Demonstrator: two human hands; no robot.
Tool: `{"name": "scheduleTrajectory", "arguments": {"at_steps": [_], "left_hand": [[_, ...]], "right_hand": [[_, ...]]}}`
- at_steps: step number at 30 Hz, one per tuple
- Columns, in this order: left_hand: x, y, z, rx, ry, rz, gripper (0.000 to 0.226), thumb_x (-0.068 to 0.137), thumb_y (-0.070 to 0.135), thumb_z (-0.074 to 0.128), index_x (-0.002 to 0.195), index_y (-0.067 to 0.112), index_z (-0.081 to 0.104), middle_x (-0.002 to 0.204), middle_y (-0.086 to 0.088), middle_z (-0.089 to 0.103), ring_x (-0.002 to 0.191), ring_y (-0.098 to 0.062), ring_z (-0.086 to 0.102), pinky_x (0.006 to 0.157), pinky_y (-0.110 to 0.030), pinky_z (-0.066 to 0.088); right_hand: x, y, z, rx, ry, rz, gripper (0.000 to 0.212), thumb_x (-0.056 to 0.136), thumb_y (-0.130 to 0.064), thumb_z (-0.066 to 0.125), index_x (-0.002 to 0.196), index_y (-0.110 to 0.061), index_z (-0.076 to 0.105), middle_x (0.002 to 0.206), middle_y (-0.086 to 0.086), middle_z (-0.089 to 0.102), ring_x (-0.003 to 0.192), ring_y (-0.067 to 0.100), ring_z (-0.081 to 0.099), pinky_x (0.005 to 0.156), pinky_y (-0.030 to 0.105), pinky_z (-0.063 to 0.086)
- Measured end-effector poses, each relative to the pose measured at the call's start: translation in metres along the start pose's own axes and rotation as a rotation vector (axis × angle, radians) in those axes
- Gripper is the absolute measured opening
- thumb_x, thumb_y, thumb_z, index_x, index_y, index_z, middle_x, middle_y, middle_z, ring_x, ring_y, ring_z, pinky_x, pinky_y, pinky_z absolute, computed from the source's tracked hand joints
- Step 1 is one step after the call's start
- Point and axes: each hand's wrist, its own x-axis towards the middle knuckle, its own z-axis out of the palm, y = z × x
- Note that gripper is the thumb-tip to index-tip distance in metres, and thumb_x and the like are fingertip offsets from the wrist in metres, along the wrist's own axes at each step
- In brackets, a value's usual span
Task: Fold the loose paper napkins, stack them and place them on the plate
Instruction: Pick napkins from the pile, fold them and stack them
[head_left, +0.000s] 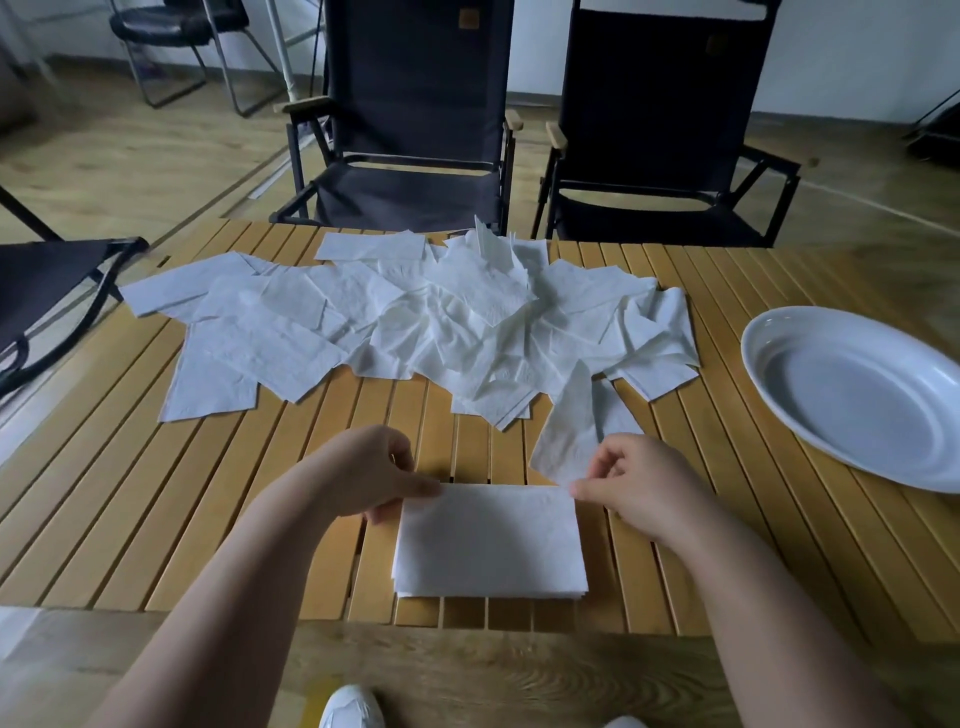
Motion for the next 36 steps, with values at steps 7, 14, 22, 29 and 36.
{"name": "scheduleTrajectory", "arguments": {"at_steps": [7, 14, 22, 29, 36], "left_hand": [[0.009, 0.002, 0.008, -0.043, 0.29, 0.021, 0.024, 0.088, 0.051, 0.066, 0.09, 0.028, 0.061, 0.083, 0.005, 0.067, 0.072, -0.012, 0.066, 0.061, -0.028, 0.057], [0.011, 0.004, 0.011, -0.106, 0.385, 0.122, 0.013, 0.093, 0.039, 0.063, 0.099, 0.028, 0.062, 0.094, 0.012, 0.064, 0.078, -0.005, 0.062, 0.066, -0.024, 0.054], [0.012, 0.01, 0.017, -0.249, 0.381, 0.306, 0.068, 0.087, 0.035, 0.072, 0.145, 0.042, 0.037, 0.132, 0.016, 0.052, 0.113, -0.005, 0.053, 0.092, -0.033, 0.052], [0.012, 0.012, 0.019, -0.481, 0.286, 0.323, 0.085, 0.085, 0.034, 0.075, 0.151, 0.045, 0.023, 0.133, 0.013, 0.055, 0.121, -0.006, 0.053, 0.09, -0.026, 0.052], [0.008, 0.01, 0.012, -0.627, 0.298, 0.382, 0.066, 0.081, 0.038, 0.076, 0.139, 0.046, 0.046, 0.1, 0.007, 0.066, 0.105, -0.002, 0.063, 0.09, -0.026, 0.049]], "right_hand": [[-0.001, 0.006, 0.002, -0.164, -0.035, 0.023, 0.03, 0.08, -0.025, 0.079, 0.096, -0.027, 0.053, 0.093, -0.01, 0.051, 0.074, 0.008, 0.052, 0.053, 0.022, 0.036], [0.009, 0.006, 0.006, -0.096, 0.233, -0.09, 0.007, 0.095, -0.023, 0.061, 0.089, -0.025, 0.058, 0.095, -0.007, 0.062, 0.076, 0.004, 0.055, 0.056, 0.018, 0.038], [0.001, -0.006, 0.004, 0.401, 0.284, -0.276, 0.005, 0.101, -0.027, 0.055, 0.105, -0.026, 0.056, 0.09, -0.009, 0.07, 0.078, 0.001, 0.064, 0.061, 0.014, 0.042], [-0.009, -0.01, 0.002, 0.562, -0.013, -0.425, 0.016, 0.102, -0.028, 0.053, 0.117, -0.024, 0.057, 0.111, -0.005, 0.07, 0.107, 0.011, 0.066, 0.097, 0.046, 0.054], [-0.008, -0.008, -0.001, 0.708, -0.054, -0.437, 0.017, 0.102, -0.017, 0.054, 0.117, -0.015, 0.06, 0.111, 0.001, 0.072, 0.108, 0.016, 0.068, 0.1, 0.044, 0.052]]}}
